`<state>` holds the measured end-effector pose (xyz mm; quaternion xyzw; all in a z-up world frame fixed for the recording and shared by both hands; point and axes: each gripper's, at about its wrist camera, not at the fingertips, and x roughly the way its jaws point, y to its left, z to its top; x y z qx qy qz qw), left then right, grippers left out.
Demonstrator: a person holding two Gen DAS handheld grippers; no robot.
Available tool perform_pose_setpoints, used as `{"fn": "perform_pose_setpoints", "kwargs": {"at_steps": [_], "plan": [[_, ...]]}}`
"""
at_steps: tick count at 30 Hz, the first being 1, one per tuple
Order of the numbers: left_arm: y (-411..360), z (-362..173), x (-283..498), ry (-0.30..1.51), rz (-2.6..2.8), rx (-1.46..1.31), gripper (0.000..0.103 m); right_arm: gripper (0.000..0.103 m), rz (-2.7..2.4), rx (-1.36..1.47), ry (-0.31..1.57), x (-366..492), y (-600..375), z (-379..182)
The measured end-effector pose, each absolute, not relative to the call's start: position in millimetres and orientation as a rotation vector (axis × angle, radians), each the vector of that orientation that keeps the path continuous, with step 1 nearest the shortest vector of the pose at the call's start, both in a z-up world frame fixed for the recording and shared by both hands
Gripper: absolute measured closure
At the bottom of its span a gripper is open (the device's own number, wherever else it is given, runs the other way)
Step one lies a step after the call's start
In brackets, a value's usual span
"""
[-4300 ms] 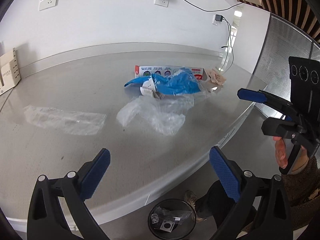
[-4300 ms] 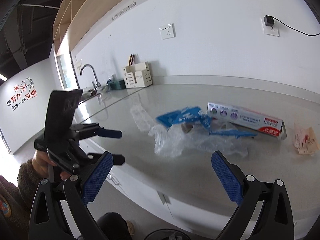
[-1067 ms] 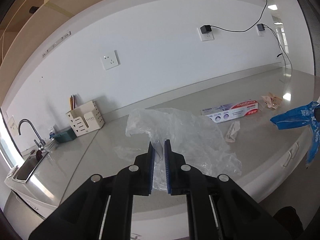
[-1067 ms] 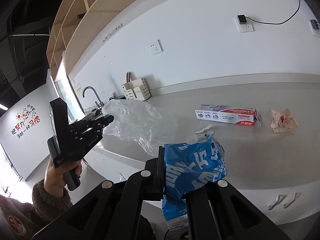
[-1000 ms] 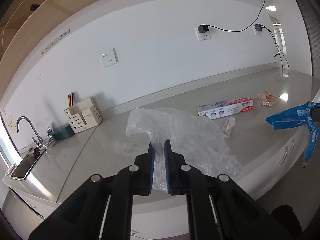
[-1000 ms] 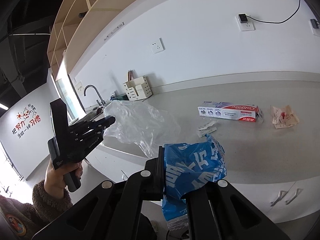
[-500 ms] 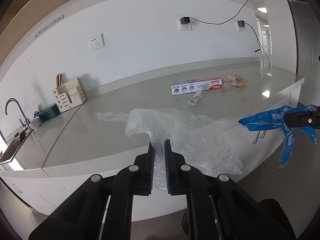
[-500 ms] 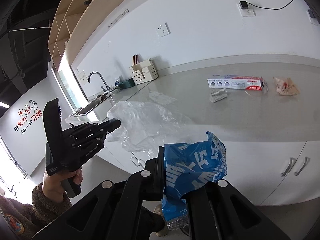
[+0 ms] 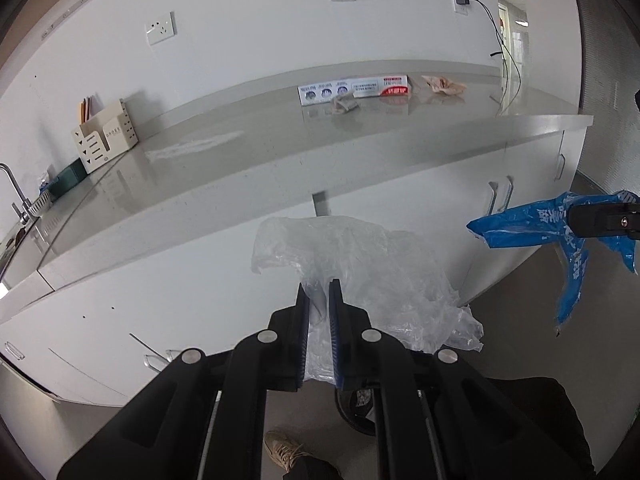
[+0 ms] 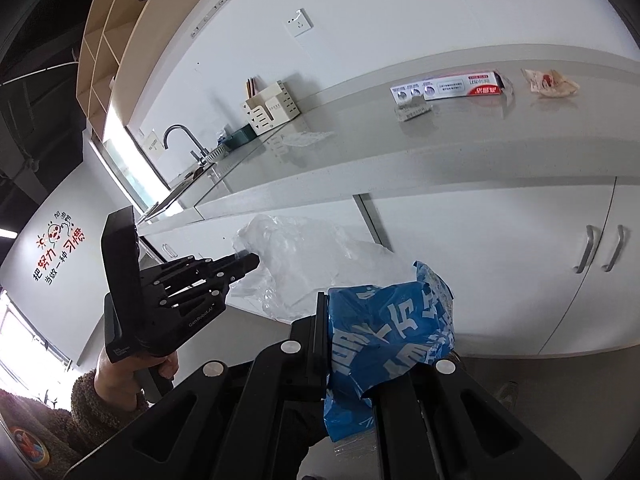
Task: Collect trash
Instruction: 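Lift the glove and clear bag off the counter and turn toward the wastebasket, then lower the glove and bag over the wastebasket and open both grippers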
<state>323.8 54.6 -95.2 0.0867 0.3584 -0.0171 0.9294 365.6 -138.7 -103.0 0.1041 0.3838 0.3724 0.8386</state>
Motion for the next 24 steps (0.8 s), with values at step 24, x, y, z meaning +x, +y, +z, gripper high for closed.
{"fn": "perform_pose_setpoints", "kwargs": {"at_steps": [24], "plan": [[62.5, -313.4, 404.3, 1.132, -0.09, 0.116, 0.092, 0.097, 0.868, 0.29, 1.05, 444.0, -95.8, -295.0]]}}
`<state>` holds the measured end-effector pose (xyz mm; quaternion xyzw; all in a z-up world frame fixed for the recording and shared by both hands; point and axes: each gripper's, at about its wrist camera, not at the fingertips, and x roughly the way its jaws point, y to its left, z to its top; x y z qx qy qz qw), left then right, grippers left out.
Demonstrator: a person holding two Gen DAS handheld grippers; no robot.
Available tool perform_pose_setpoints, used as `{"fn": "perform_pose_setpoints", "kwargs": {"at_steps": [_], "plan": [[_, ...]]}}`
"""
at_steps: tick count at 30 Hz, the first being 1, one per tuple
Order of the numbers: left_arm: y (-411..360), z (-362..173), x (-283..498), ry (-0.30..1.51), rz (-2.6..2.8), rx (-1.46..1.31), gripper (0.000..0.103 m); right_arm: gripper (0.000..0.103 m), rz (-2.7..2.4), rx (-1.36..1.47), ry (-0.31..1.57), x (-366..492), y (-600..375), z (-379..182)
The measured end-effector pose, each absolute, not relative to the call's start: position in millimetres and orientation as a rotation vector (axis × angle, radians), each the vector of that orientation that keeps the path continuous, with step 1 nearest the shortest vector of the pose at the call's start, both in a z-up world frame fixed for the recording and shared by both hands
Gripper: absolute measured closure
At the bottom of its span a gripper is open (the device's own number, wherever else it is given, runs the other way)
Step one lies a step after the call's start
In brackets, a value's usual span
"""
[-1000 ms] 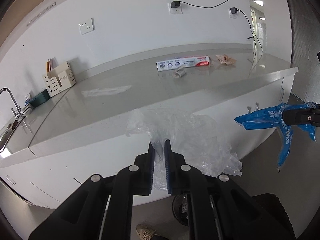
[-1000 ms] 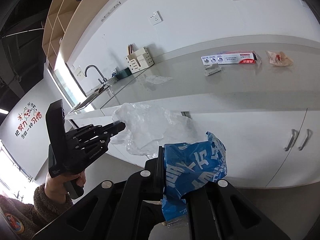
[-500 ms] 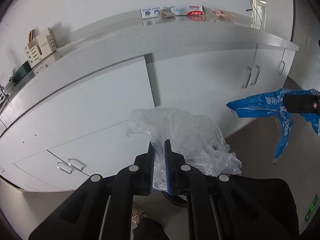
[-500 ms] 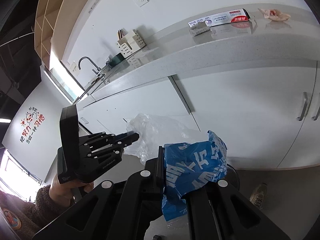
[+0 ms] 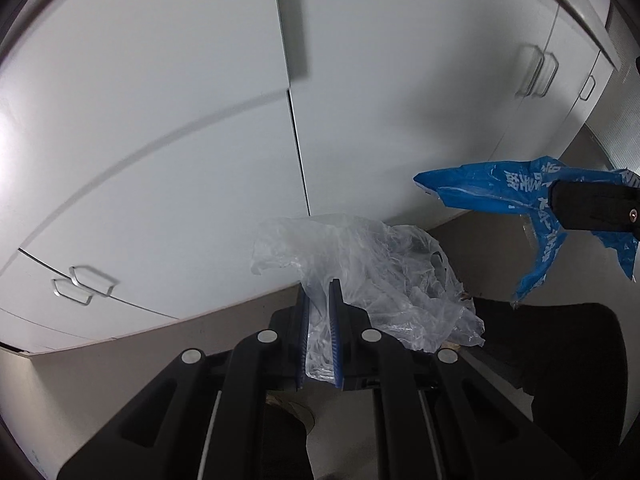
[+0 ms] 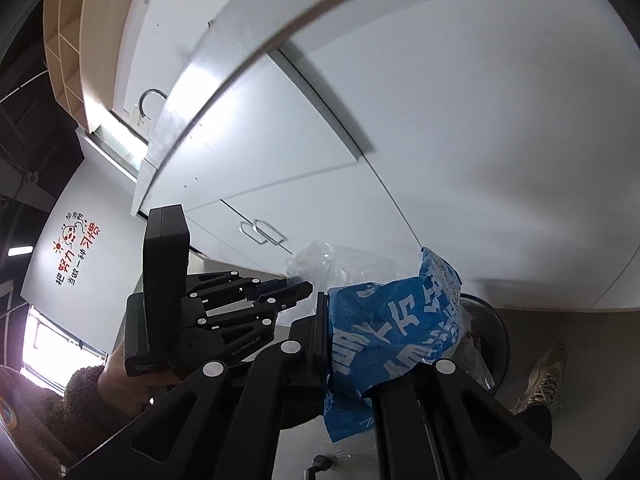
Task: Collect trash
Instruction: 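Lower the glove and bag over the wastebasket and open both grippers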
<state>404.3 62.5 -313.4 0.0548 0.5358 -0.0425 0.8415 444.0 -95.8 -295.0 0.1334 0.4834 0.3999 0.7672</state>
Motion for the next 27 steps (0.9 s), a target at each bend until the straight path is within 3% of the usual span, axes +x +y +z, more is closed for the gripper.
{"fn": "perform_pose_setpoints", "kwargs": {"at_steps": [16, 22, 24, 25, 26, 27], "plan": [[66.0, -451.9, 443.1, 1.426, -0.171, 0.043, 0.092, 0.095, 0.843, 0.361, 1.388, 485.0, -65.5, -445.4], [56.6, -475.6, 457.6, 1.476, -0.214, 0.016, 0.09, 0.094, 0.805, 0.326, 1.442, 494.6, -70.3, -470.8], [55.8, -479.3, 457.2, 1.491, -0.223, 0.028, 0.073, 0.084, 0.796, 0.292, 1.447, 495.4, -66.5, -471.0], [56.8, -482.4, 455.5, 1.502, -0.212, 0.048, 0.03, 0.066, 0.78, 0.266, 1.451, 496.1, -64.5, -471.8], [56.9, -484.4, 454.6, 1.504, -0.168, 0.085, 0.008, 0.031, 0.762, 0.255, 1.453, 496.8, -61.6, -473.5], [56.0, -484.9, 453.7, 1.501, -0.16, 0.105, 0.009, 0.014, 0.739, 0.246, 1.456, 497.8, -63.1, -476.3]]}}
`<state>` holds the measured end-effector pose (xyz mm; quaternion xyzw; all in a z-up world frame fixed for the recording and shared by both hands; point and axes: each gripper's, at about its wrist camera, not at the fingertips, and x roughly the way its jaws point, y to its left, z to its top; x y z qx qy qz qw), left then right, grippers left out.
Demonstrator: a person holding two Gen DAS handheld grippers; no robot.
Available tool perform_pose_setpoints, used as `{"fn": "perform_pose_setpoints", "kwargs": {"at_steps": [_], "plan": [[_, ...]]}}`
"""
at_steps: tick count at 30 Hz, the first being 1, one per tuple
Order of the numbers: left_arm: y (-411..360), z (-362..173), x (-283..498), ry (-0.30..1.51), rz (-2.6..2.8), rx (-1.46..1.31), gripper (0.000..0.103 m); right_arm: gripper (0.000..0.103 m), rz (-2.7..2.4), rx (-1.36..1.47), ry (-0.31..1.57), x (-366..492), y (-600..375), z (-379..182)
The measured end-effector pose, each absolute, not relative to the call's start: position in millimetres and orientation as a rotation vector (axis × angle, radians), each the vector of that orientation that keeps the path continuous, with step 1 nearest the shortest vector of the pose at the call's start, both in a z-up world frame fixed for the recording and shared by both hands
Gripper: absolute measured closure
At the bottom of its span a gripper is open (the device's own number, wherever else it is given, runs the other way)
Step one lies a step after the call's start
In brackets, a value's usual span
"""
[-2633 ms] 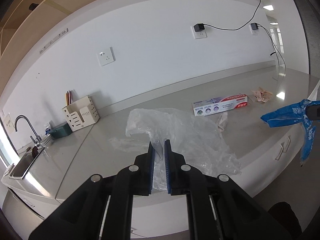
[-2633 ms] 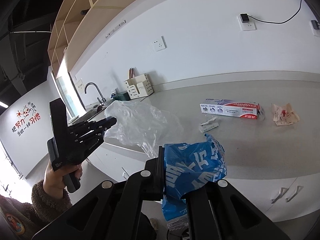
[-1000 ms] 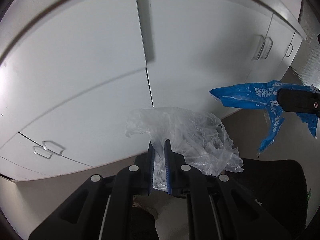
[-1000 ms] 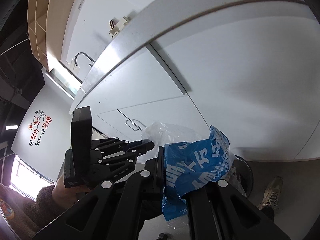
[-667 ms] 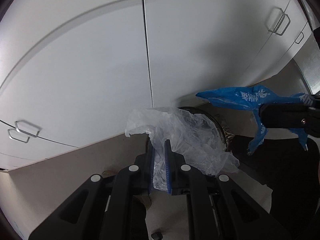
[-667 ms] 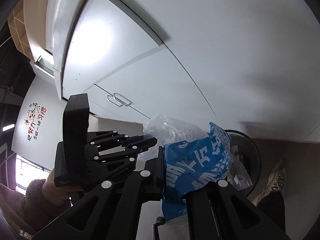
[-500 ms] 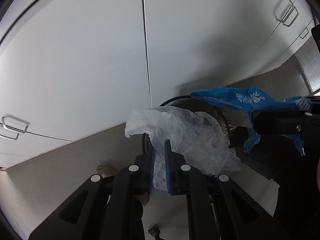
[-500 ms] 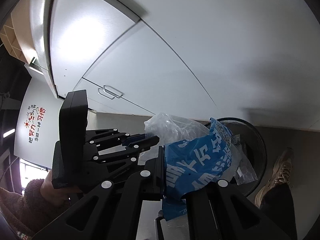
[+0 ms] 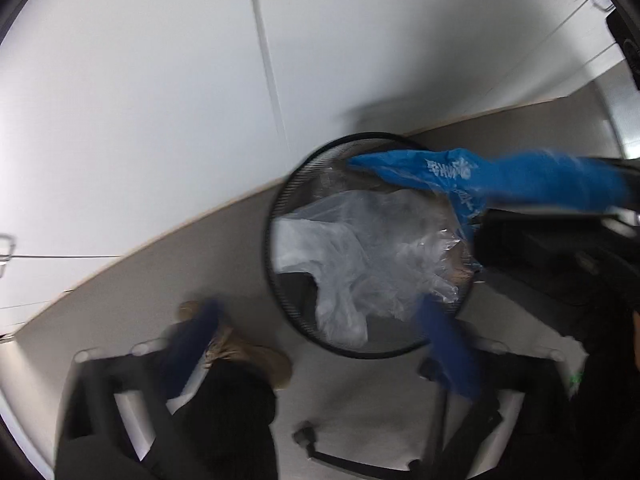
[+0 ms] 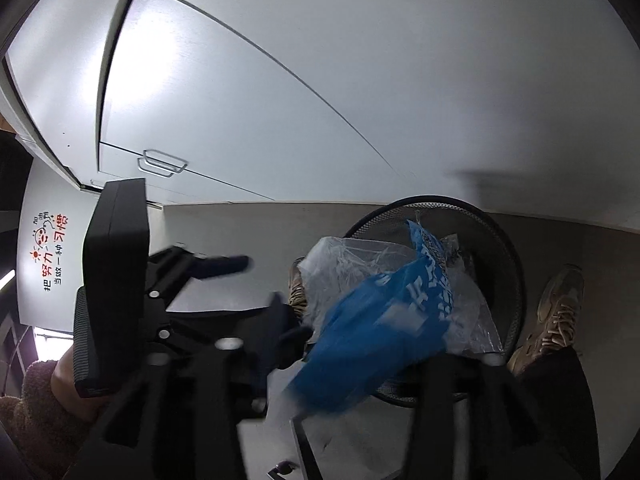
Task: Collect trash
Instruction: 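Lower the glove and bag over the wastebasket and open both grippers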
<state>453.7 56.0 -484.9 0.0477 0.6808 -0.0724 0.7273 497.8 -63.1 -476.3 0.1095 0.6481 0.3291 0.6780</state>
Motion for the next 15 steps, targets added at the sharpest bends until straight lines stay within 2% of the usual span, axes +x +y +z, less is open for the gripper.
{"fn": "perform_pose_setpoints", "kwargs": {"at_steps": [1, 3, 15], "plan": [[54.1, -485.8, 450.2, 1.51, -0.172, 0.111, 0.007, 0.003, 0.696, 0.232, 1.454, 499.0, -66.4, -478.1], [52.4, -485.1, 449.1, 1.51, -0.187, 0.117, 0.004, 0.003, 0.668, 0.272, 1.469, 503.4, -73.3, -480.7], [50.4, -465.3, 433.5, 1.495, -0.232, 0.11, 0.004, 0.003, 0.634, 0.356, 1.473, 507.8, -84.6, -481.3]]}}
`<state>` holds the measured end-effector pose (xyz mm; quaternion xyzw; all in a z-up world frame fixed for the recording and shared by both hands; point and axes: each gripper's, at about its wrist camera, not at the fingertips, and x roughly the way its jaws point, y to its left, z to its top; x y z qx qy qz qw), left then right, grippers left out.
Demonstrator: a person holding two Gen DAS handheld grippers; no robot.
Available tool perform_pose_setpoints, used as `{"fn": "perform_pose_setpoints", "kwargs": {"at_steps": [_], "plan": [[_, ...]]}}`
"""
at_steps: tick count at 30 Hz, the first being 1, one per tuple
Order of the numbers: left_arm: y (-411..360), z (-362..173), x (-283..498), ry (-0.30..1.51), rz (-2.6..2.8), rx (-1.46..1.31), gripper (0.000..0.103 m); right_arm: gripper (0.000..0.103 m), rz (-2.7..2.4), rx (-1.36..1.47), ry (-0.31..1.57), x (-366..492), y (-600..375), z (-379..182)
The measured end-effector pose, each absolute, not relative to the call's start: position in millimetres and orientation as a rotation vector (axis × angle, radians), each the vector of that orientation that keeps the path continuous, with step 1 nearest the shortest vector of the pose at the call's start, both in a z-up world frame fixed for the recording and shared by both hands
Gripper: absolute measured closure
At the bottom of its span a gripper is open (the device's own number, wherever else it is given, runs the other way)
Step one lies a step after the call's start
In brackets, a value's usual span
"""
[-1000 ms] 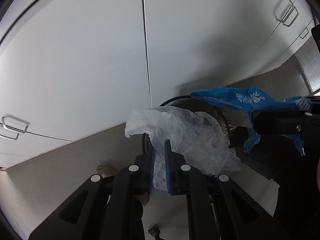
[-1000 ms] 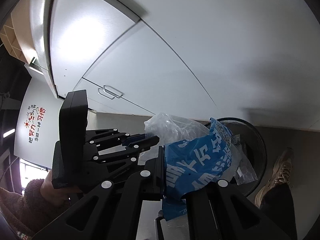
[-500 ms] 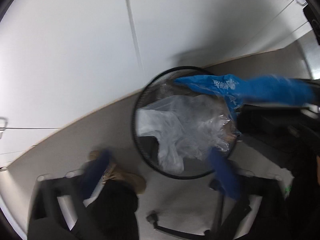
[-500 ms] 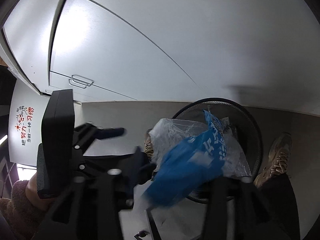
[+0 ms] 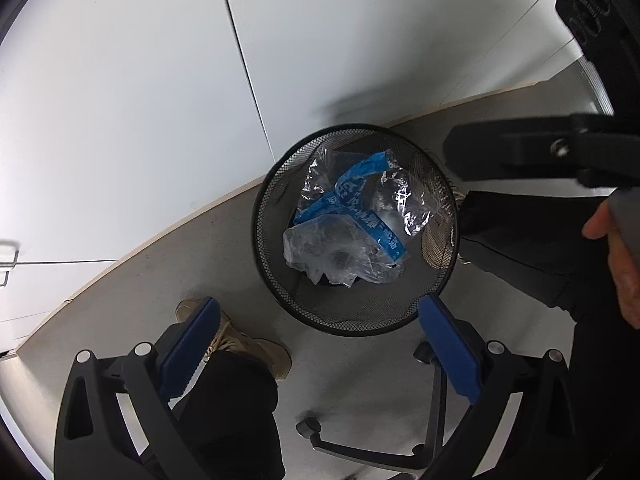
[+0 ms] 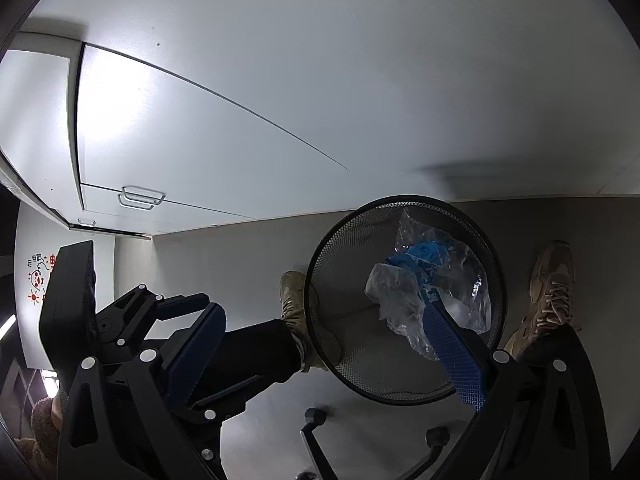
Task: Collect trash
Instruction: 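Lower the glove and bag over the wastebasket and open both grippers, then raise both tools back to the counter toward the snack bag and plastic strip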
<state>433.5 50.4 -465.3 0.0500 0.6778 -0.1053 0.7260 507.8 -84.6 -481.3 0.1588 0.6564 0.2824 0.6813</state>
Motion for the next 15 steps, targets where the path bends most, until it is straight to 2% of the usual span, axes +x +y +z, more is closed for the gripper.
{"fn": "perform_pose_setpoints", "kwargs": {"at_steps": [5, 15], "plan": [[59.2, -408.5, 426.0, 1.396, -0.237, 0.085, 0.004, 0.003, 0.676, 0.411, 1.454, 506.5, -89.3, -466.1], [69.8, -311.5, 422.0, 1.232, -0.214, 0.131, 0.004, 0.003, 0.732, 0.417, 1.287, 523.8, -102.1, -388.6]]}}
